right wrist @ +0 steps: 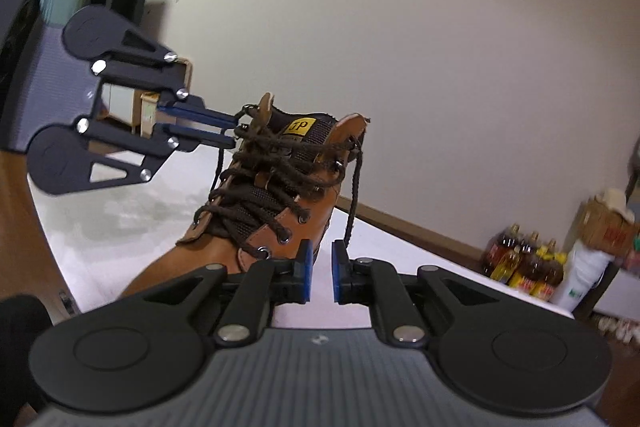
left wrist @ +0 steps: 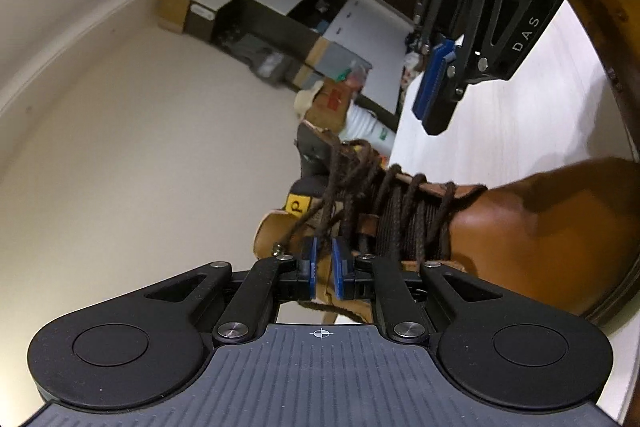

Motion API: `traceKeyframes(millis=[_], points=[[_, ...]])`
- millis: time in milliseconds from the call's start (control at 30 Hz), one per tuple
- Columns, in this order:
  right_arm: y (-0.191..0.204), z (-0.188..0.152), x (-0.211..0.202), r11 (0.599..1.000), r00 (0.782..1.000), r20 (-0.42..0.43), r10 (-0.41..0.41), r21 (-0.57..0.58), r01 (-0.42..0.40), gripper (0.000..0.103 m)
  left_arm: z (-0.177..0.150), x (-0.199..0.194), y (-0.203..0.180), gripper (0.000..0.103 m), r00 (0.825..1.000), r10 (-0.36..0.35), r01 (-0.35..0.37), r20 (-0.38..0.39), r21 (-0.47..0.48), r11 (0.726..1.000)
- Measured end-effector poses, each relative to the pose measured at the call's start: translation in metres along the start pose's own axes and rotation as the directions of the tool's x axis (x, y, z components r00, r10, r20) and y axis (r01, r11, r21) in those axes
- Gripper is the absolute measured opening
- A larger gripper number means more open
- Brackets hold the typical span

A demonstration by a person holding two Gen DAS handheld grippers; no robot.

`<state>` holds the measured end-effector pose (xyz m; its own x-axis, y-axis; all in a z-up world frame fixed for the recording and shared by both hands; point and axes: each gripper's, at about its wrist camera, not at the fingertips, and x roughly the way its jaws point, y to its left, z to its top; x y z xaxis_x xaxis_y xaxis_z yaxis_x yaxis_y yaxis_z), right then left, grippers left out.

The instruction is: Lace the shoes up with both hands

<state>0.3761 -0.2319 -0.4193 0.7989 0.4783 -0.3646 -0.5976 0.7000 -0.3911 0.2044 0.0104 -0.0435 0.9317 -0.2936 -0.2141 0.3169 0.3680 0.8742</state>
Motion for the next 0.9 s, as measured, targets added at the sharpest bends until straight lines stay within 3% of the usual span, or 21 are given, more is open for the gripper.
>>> traceKeyframes(millis=[233, 533, 667, 900], points=[[0.020, 0.007, 0.012, 0.964, 0.997, 0.042, -0.070, -0.254, 0.078, 0.011, 0.001, 0.005, -0.008, 0.012, 0.999, 0.037, -0.038, 0.018, 0.074, 0.997], [0.048, 0.005, 0.027, 0.831, 0.984, 0.110, -0.141, -0.527, 0.178, 0.014, -0.001, 0.013, -0.020, 0.013, 0.998, 0.064, -0.068, 0.028, 0.159, 0.985], [0.056, 0.000, 0.032, 0.775, 0.979, 0.125, -0.160, -0.599, 0.204, 0.014, 0.001, 0.016, -0.018, 0.011, 0.998, 0.051, -0.054, 0.029, 0.119, 0.991], [0.067, -0.009, 0.035, 0.688, 0.963, 0.178, -0.202, -0.674, 0.269, 0.014, 0.002, 0.007, 0.008, 0.008, 1.000, -0.002, 0.003, 0.017, -0.092, 0.996]])
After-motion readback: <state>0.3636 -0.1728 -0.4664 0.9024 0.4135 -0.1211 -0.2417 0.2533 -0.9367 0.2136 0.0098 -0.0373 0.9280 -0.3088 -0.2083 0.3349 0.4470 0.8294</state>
